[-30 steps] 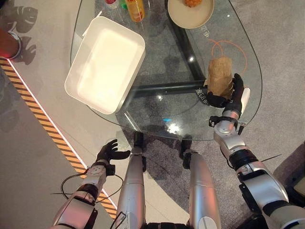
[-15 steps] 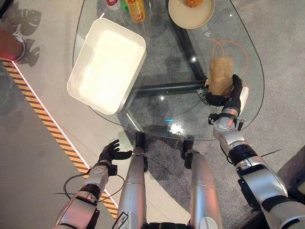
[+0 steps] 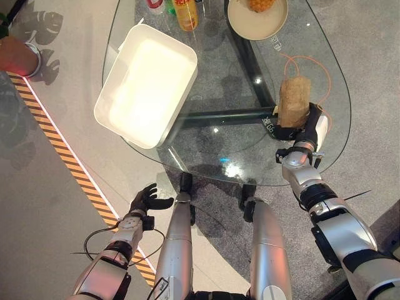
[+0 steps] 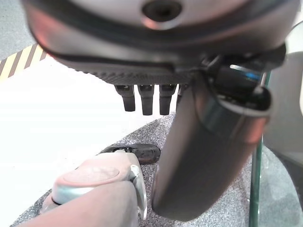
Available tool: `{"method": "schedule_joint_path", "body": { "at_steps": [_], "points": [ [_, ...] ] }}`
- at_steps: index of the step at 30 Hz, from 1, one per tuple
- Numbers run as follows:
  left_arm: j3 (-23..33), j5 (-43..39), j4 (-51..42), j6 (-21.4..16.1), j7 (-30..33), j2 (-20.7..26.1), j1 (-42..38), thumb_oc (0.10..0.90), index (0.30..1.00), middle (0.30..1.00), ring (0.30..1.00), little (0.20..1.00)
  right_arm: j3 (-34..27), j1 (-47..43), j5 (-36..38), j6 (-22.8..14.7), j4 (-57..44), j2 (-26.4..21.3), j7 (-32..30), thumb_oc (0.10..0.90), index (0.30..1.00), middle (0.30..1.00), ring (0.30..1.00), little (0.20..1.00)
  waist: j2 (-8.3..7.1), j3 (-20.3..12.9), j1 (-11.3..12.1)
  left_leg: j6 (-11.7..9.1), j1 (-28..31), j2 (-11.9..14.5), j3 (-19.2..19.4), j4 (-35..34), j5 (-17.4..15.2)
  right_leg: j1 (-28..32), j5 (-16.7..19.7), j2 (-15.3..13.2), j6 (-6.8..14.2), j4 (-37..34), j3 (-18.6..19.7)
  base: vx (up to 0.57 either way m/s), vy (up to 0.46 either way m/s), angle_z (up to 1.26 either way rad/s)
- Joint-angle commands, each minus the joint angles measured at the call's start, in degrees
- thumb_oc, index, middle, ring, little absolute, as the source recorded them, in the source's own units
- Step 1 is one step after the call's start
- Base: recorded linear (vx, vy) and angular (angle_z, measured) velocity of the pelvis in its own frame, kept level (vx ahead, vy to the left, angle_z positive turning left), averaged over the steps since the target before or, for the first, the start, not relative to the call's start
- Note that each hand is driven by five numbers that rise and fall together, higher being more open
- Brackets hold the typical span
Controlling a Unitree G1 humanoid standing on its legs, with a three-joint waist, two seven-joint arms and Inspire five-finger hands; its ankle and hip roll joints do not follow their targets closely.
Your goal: Wipe the table with a cloth and put it in the basket.
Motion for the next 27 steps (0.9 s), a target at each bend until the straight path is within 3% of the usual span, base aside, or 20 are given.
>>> {"method": "schedule_joint_path", "body": {
  "at_steps": [1, 11, 12, 27],
  "points": [
    [-0.4, 0.8, 1.8, -0.3, 1.0, -1.6, -0.2, 0.8, 0.9, 0.9, 0.9, 0.9, 1.6, -2.7, -1.5, -0.2, 0.4, -2.1, 1.1, 0.8, 0.9, 0.9, 0.9, 0.9, 2.41, -1.1, 0.0, 5.9, -1.4, -3.6, 5.1, 6.4, -5.1, 1.5, 3.4, 1.6, -0.7, -4.5, -0.6, 0.0, 0.0, 0.0],
    [-0.8, 0.8, 1.5, 0.4, 1.3, -1.8, -0.7, 0.8, 0.9, 0.9, 0.9, 0.9, 2.3, -3.3, -3.7, 1.5, 2.4, -2.0, 1.4, 0.8, 0.9, 0.9, 0.9, 0.9, 2.66, -1.1, 0.1, 6.0, -1.7, -3.7, 5.1, 6.5, -5.1, 1.2, 3.5, 1.6, -0.7, -4.3, -0.6, 0.0, 0.0, 0.0],
    [-0.9, 0.8, 1.6, 0.3, 1.3, -1.9, -0.8, 0.8, 0.9, 0.9, 0.9, 0.9, 2.5, -3.4, -4.2, 1.6, 2.6, -2.0, 1.1, 0.1, 0.3, 0.3, 0.3, 0.2, 2.66, -1.1, 0.1, 6.0, -1.7, -3.7, 5.1, 6.4, -5.1, 1.1, 3.5, 1.7, -0.7, -4.3, -0.6, 0.0, 0.0, 0.0],
    [-1.2, 0.8, 2.0, 0.2, 1.1, -1.9, -1.3, 0.8, 0.9, 0.9, 0.9, 0.9, 3.7, -3.7, -6.4, 3.1, 5.7, -2.2, 2.0, 0.1, 0.3, 0.3, 0.3, 0.2, 2.87, -1.1, 0.2, 6.2, -2.3, -3.7, 5.1, 6.7, -5.1, 0.5, 3.6, 1.6, -0.7, -4.0, -0.7, 0.0, 0.0, 0.0]
  ]
}}
